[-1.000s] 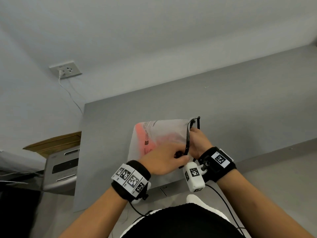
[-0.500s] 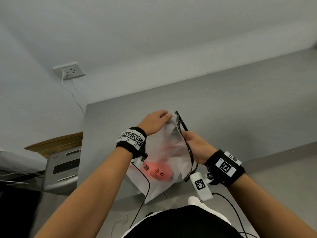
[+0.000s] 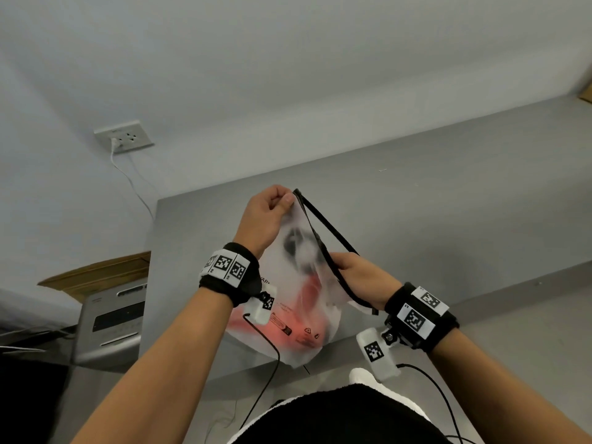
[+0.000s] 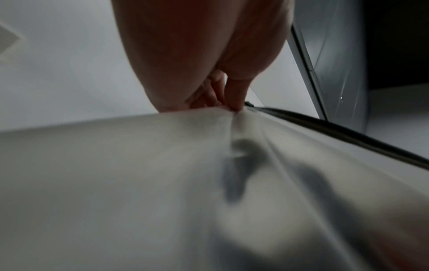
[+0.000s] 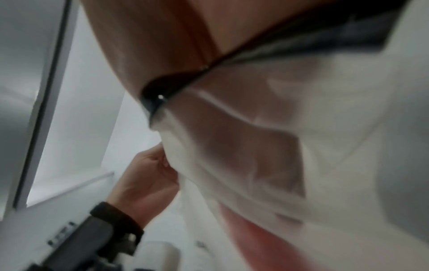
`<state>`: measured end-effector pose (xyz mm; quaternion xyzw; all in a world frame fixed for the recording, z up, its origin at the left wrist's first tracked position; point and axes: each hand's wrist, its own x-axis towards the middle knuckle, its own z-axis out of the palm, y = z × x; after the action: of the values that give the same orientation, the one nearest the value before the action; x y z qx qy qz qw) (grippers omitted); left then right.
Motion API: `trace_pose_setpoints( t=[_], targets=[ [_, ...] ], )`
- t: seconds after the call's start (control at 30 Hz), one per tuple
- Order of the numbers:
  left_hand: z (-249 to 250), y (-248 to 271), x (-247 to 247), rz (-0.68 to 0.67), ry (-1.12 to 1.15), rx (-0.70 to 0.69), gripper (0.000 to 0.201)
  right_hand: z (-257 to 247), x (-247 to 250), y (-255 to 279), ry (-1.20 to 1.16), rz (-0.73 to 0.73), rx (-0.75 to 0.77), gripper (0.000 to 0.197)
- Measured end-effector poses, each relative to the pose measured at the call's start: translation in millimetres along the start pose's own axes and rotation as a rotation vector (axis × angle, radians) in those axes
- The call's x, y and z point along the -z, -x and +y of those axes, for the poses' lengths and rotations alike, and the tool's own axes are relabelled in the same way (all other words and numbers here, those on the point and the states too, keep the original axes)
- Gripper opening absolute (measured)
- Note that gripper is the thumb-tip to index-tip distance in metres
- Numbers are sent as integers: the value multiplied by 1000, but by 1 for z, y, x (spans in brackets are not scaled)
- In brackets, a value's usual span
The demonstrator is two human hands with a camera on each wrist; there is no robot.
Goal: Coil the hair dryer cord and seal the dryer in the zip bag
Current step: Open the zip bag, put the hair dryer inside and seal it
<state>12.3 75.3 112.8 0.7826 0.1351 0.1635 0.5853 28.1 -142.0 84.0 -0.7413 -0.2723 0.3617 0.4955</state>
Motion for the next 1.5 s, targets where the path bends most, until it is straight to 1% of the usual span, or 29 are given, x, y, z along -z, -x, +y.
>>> trace_pose_setpoints(
  t=[0.07,0.1,0.17,0.23,0.27,0.33,0.37,0.4,0.47,0.5,0.53,0.57,0.63,0.67,0.73,0.83,0.87,0.97,1.17,1.23,1.27,1.3,1.33,1.37,1.4,1.43,1.5],
  targets=[
    [-3,3,6,43,-36,-13,14,-4,4,-3,317,60,-6,32],
    [-5,4,9,59,-47,-16,15,-8,6,-2,415,93,3,37],
    [-10,5,16,102,-44,-12,15,-20,12,6,458,139,35,54],
    [-14,5,25,165,-11,13,15,-27,23,14,479,138,61,61],
    [-15,6,29,187,3,28,16,-29,29,17,499,117,82,58],
    [-15,8,34,211,15,43,18,-34,39,23,630,84,171,34],
    [-14,9,35,221,19,43,18,-37,43,24,698,96,235,26],
    [-12,9,36,233,30,43,17,-42,45,25,745,137,306,22],
    [-10,8,39,260,66,51,19,-55,47,26,792,271,438,16],
    [-9,7,41,270,74,57,20,-59,48,25,792,320,471,14],
    [-9,5,42,276,73,63,21,-61,51,23,785,340,466,13],
    [-8,5,41,273,71,64,21,-61,55,20,791,323,416,15],
    [-3,7,37,252,71,48,20,-59,62,16,870,222,265,21],
    [1,9,33,245,73,33,20,-58,66,14,900,205,225,22],
    [7,10,28,242,76,13,19,-61,74,15,864,271,232,19],
    [12,13,28,240,69,-10,18,-68,88,19,823,473,296,20],
    [12,14,29,239,60,-11,18,-70,94,19,812,511,300,19],
    [13,17,29,228,70,-24,17,-76,106,21,746,518,295,18],
    [15,24,27,239,83,-26,18,-94,108,22,790,614,332,16],
    [18,27,22,228,78,-54,17,-104,93,17,762,593,407,15],
    [20,28,19,222,78,-74,16,-109,81,13,748,561,466,20],
    [22,29,16,217,81,-90,16,-113,68,7,746,512,510,30],
    [24,30,15,211,82,-104,16,-116,55,0,759,452,521,43],
    [26,31,13,206,80,-115,16,-118,42,-8,779,392,498,54],
    [28,32,13,200,78,-125,16,-120,31,-16,797,351,469,59],
    [30,34,12,193,75,-132,15,-120,22,-24,802,334,453,56],
    [34,37,13,187,60,-145,11,-123,13,-37,769,363,447,33]
  ],
)
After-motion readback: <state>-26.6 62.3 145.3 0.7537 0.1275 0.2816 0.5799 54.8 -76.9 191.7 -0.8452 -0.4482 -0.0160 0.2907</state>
